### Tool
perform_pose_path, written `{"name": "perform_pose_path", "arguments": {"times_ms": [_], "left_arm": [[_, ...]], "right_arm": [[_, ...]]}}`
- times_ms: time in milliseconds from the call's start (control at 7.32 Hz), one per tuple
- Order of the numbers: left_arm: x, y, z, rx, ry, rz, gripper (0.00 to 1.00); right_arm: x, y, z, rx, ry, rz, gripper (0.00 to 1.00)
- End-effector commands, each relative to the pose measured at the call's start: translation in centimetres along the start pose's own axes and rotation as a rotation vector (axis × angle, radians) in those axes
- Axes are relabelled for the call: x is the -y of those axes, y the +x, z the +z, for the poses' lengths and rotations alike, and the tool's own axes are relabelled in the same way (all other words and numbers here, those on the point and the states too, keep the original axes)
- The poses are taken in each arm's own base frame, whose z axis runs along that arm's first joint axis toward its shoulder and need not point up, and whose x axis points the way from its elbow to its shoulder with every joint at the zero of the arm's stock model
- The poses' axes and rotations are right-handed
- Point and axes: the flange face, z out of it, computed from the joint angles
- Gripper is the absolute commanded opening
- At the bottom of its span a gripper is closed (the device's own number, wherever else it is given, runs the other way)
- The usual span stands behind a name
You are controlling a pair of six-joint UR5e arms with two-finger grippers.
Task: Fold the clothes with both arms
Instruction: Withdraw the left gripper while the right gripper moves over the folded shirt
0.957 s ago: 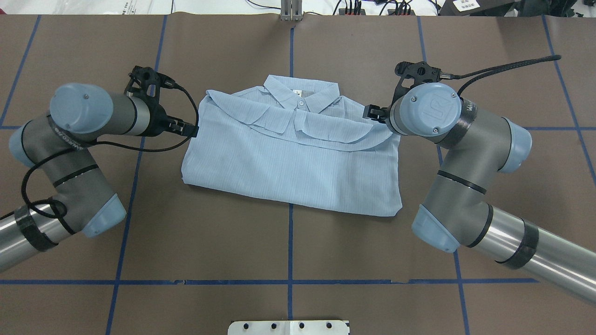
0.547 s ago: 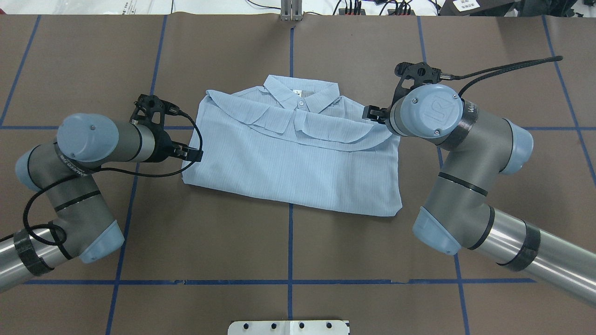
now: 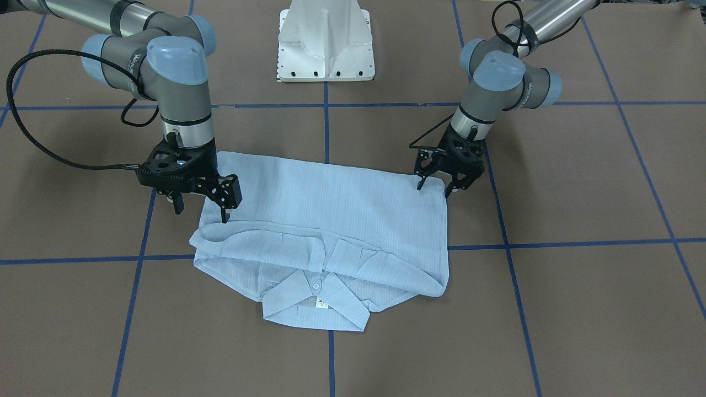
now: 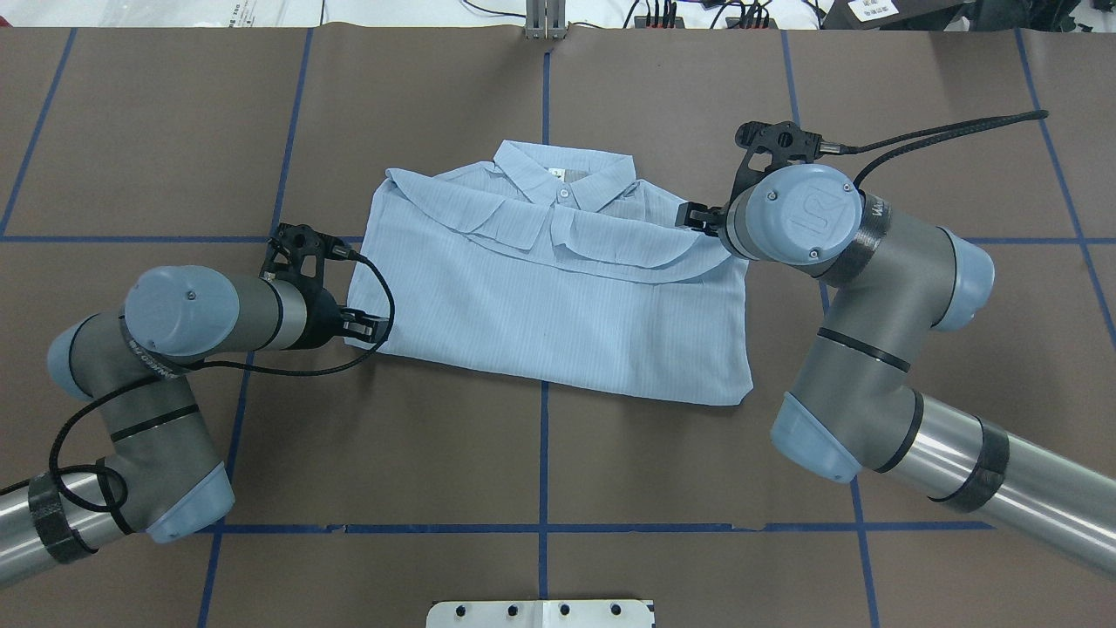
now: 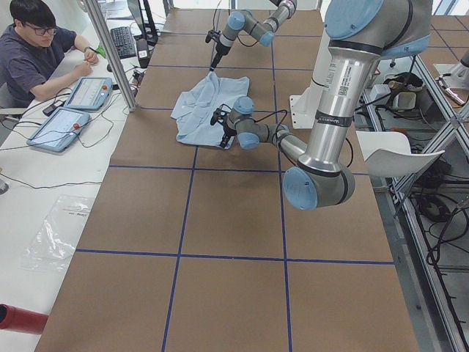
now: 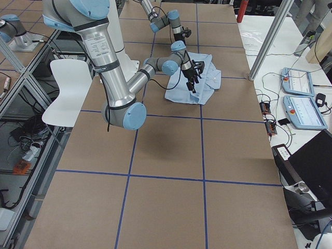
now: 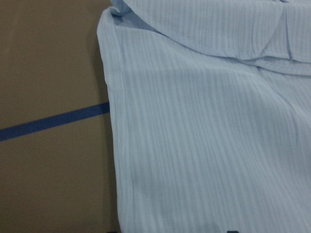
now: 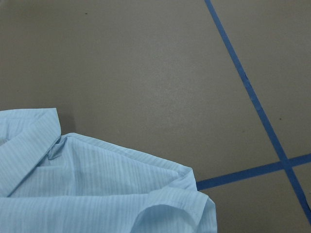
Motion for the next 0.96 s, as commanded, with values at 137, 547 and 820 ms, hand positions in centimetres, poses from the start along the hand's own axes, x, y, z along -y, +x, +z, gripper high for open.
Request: {"name": "perform_pose_path", "arguments": {"times_ms": [137, 547, 820], "left_arm": [[-1.6, -1.0, -1.8, -0.002, -0.003, 0.004, 0.00], [1.8, -5.6, -3.2, 0.068, 0.045, 0.117, 0.00], [6.6, -15.3, -3.3, 0.219, 0.070, 0.221, 0.00]], "right_arm": [[-0.4, -0.2, 0.0, 0.002, -0.002, -0.002, 1.00], [-1.1, -0.9, -0.2, 0.013, -0.007, 0.001, 1.00], [-2.5, -2.2, -1.3, 0.044, -0.020, 0.026, 1.00]]}}
